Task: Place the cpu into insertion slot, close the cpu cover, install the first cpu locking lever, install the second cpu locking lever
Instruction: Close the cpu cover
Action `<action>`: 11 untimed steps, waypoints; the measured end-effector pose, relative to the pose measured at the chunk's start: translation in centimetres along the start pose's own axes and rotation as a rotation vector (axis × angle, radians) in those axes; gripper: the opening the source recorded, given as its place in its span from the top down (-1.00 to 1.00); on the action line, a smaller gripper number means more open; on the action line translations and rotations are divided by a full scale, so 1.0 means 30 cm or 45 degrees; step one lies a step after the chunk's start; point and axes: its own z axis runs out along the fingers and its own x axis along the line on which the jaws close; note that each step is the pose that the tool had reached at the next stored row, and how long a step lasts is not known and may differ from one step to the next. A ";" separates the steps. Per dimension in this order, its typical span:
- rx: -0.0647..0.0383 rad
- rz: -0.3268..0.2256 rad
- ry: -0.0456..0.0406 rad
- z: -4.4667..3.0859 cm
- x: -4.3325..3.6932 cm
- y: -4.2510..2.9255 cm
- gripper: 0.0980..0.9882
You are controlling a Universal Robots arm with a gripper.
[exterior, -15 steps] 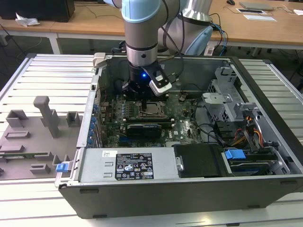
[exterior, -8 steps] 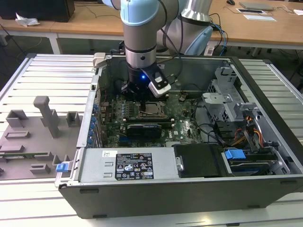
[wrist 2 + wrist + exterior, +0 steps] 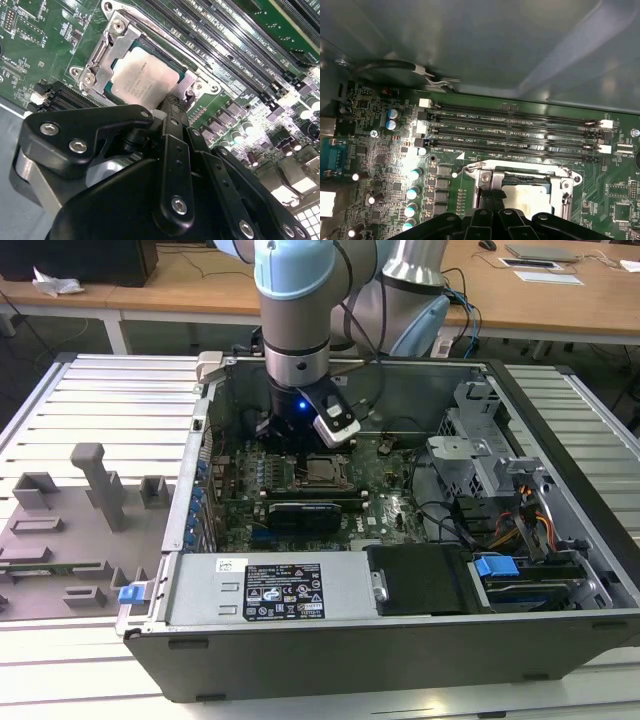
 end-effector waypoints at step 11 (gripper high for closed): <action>-0.001 0.000 -0.001 0.001 -0.015 -0.001 0.98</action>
